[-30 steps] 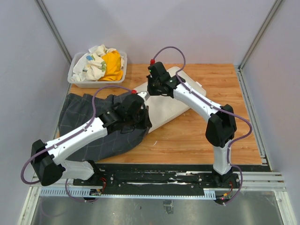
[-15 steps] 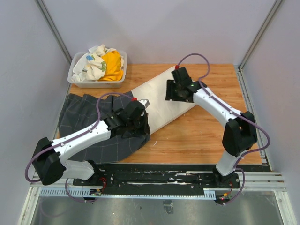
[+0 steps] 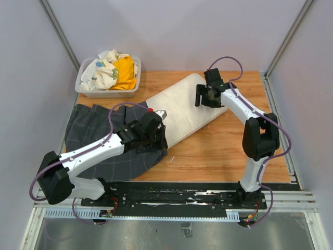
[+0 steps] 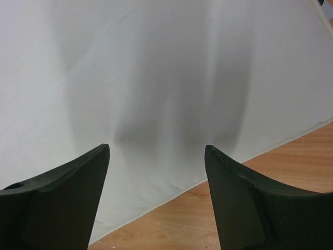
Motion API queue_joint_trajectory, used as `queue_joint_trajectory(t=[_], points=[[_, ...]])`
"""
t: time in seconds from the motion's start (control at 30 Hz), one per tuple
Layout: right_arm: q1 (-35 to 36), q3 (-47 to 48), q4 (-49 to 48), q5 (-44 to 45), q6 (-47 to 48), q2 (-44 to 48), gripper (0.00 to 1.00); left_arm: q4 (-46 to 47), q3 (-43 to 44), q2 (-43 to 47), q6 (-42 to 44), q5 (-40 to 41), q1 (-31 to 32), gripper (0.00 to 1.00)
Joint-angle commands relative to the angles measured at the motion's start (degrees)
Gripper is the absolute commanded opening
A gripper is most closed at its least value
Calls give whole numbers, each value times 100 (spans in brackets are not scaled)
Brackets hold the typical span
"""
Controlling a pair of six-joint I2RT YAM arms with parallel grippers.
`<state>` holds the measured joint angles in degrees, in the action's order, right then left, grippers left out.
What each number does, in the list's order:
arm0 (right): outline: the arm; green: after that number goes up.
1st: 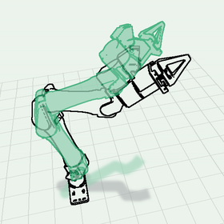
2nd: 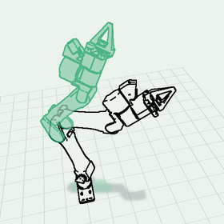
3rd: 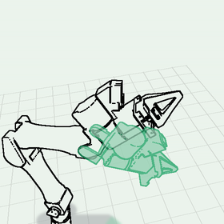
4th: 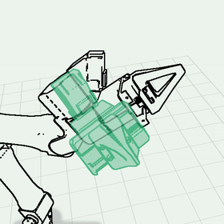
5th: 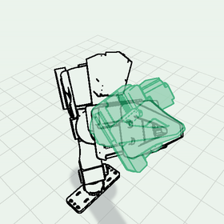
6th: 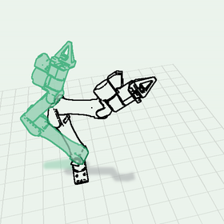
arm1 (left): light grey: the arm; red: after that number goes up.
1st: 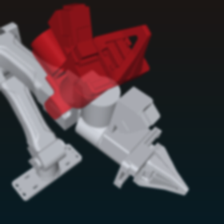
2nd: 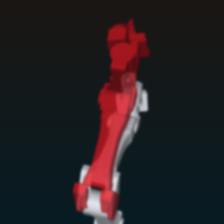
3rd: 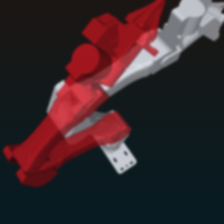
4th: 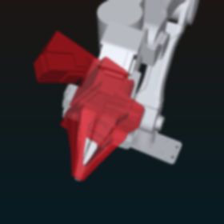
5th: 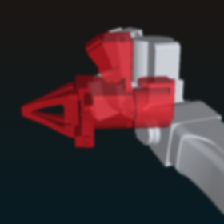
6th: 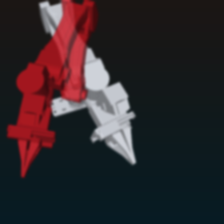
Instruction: Put the pillow into the pillowcase
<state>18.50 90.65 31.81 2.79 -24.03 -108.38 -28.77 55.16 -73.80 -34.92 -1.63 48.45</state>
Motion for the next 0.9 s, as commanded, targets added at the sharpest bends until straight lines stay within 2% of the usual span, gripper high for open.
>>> queue_joint_trajectory(t=[0.0, 0.17, 0.33, 0.4, 0.43, 0.47, 0.5, 0.57, 0.87], points=[[302, -230, 28, -297, 442, 269, 77, 116, -3, 5, 23, -1, -54, 0], [361, -259, 270, -442, 592, -75, 85, 116, -52, 49, 20, 5, -87, 0], [409, -107, 638, -443, 701, -925, 85, 125, -122, 72, 18, -10, -142, 0], [445, -248, 633, -543, 700, -1109, 76, 149, -149, 97, 7, -13, -159, 0], [477, -329, 621, -625, 698, -1175, 69, 164, -166, 109, 3, -17, -168, 0], [519, -412, 607, -660, 672, -1207, 46, 178, -185, 111, 10, -28, -181, 0], [576, -499, 592, -669, 644, -1213, 29, 193, -201, 100, 23, -31, -192, 0], [692, -667, 550, -734, 580, -1148, 3, 199, -220, 75, 56, -40, -231, 0], [960, -1189, 499, -1620, 96, 240, 1, 339, -91, -240, 288, -233, -470, 0]])
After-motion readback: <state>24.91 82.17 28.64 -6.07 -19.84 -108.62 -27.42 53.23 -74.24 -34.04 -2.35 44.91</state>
